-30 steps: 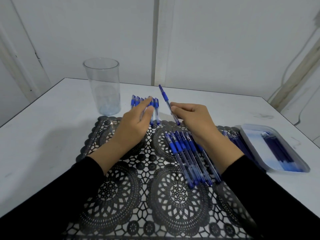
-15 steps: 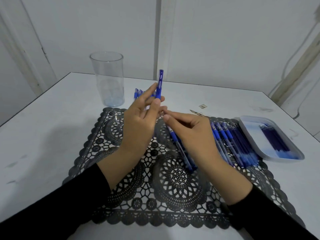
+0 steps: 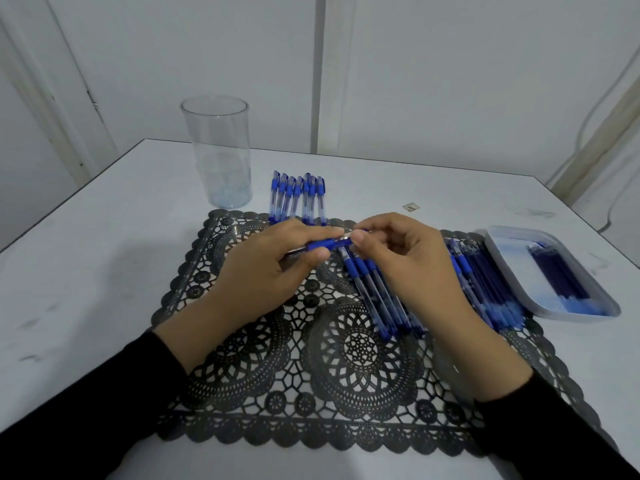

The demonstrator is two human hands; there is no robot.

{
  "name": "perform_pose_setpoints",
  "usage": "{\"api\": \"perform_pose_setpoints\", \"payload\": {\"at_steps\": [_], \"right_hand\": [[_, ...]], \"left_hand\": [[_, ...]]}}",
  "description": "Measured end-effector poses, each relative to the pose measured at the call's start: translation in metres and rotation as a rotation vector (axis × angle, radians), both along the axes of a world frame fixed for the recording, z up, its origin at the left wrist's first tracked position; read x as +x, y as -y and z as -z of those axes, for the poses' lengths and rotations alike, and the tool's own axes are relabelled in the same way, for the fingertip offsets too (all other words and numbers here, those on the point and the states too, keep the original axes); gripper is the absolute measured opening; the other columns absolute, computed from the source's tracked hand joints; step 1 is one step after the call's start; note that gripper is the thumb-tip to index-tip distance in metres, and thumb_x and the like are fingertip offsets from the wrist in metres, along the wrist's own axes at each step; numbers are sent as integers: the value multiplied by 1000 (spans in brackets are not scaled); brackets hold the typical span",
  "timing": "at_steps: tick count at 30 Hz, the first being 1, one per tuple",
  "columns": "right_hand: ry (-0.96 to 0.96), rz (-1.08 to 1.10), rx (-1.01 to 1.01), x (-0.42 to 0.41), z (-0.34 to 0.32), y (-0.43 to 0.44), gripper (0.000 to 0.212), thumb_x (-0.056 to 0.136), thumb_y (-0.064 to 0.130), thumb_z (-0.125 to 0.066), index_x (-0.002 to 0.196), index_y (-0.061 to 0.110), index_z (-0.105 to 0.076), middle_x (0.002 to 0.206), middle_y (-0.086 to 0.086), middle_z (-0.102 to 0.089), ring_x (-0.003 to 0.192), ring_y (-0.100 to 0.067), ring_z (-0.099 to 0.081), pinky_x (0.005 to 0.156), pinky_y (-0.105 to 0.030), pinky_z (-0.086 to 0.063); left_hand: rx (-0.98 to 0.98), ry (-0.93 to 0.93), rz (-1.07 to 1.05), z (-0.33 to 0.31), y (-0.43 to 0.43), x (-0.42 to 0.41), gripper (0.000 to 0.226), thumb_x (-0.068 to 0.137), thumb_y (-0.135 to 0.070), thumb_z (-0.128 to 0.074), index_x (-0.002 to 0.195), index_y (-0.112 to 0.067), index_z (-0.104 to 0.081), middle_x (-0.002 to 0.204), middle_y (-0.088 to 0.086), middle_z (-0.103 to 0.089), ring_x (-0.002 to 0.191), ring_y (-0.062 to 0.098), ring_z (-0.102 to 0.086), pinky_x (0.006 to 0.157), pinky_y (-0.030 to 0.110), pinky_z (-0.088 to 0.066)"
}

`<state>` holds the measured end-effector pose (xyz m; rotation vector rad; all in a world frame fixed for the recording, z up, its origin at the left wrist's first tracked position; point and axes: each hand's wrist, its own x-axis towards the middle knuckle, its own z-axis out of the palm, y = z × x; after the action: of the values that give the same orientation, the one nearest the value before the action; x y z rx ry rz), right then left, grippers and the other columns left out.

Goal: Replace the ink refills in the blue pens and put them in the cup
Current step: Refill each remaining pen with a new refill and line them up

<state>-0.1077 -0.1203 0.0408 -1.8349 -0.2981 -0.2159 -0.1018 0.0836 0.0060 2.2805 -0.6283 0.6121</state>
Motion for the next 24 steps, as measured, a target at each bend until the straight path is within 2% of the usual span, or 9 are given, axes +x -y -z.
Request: {"api": "perform_pose_setpoints", "payload": {"at_steps": [2, 5, 7, 10, 12, 15, 18, 21, 24], "right_hand": [[-38, -24, 7, 0, 0, 1, 7, 88, 21, -70, 91, 16, -73, 80, -14, -69, 79, -30, -66, 71, -32, -55], [-76, -66, 20, 1, -1, 4, 6, 87, 21, -72, 92, 19, -75, 79, -7, -72, 76, -20, -68, 72, -22, -56], [-91, -81, 15, 2, -1, 6, 6, 85, 17, -73, 90, 20, -76, 79, -5, -73, 76, -19, -69, 75, -25, -58], [-91, -70, 10, 3, 0, 6, 9, 85, 11, -73, 85, 20, -75, 82, -15, -71, 73, -26, -64, 75, -35, -57], [-84, -60, -3, 3, 0, 6, 10, 85, 10, -72, 85, 20, -75, 83, -21, -69, 72, -27, -60, 71, -35, -55], [-93, -58, -34, 4, 3, 5, 8, 86, 9, -72, 86, 16, -75, 78, -17, -68, 66, -15, -56, 64, -24, -51], [-87, -48, -60, 5, 4, 6, 12, 86, 6, -71, 84, 18, -74, 74, -11, -66, 64, -10, -55, 62, -23, -50], [-70, 33, -37, 13, 0, 20, 18, 86, 7, -71, 83, 25, -73, 83, -12, -71, 72, -13, -61, 71, -25, -55], [-87, 67, -19, 22, 0, 37, 12, 86, 10, -71, 86, 22, -73, 86, -13, -70, 78, -16, -63, 81, -33, -57]], "left_hand": [[-15, 2, 17, 1, -1, 1, 31, 99, -41, -54, 128, -41, -63, 83, -15, -59, 72, 11, -57, 64, 36, -48], [-35, 33, 46, 4, -5, 3, 31, 98, -31, -59, 128, -36, -65, 84, -17, -59, 71, 9, -57, 59, 40, -49], [-15, 58, 39, 4, -6, 3, 33, 97, -27, -60, 127, -38, -64, 85, -16, -59, 71, 10, -57, 57, 36, -50], [50, 51, 30, 3, -4, 4, 36, 96, -33, -54, 130, -43, -59, 83, -12, -57, 70, 6, -53, 54, 17, -43], [70, 16, 39, 2, -3, 5, 37, 95, -36, -50, 131, -45, -57, 81, -11, -54, 69, 7, -52, 52, 15, -40], [74, -31, 56, 2, -3, 6, 39, 94, -39, -47, 131, -46, -54, 78, -11, -52, 67, 10, -51, 49, 25, -45], [110, -39, 65, 3, -7, 8, 40, 95, -35, -49, 132, -49, -53, 76, -10, -52, 64, 9, -49, 46, 26, -44], [138, -57, 69, 6, -17, 8, 50, 95, -21, -52, 133, -53, -51, 77, -15, -52, 64, 5, -48, 45, 28, -44], [37, -114, 80, 10, -24, 9, 49, 96, -24, -53, 133, -56, -49, 82, -18, -55, 67, 12, -53, 55, 44, -50]]}}
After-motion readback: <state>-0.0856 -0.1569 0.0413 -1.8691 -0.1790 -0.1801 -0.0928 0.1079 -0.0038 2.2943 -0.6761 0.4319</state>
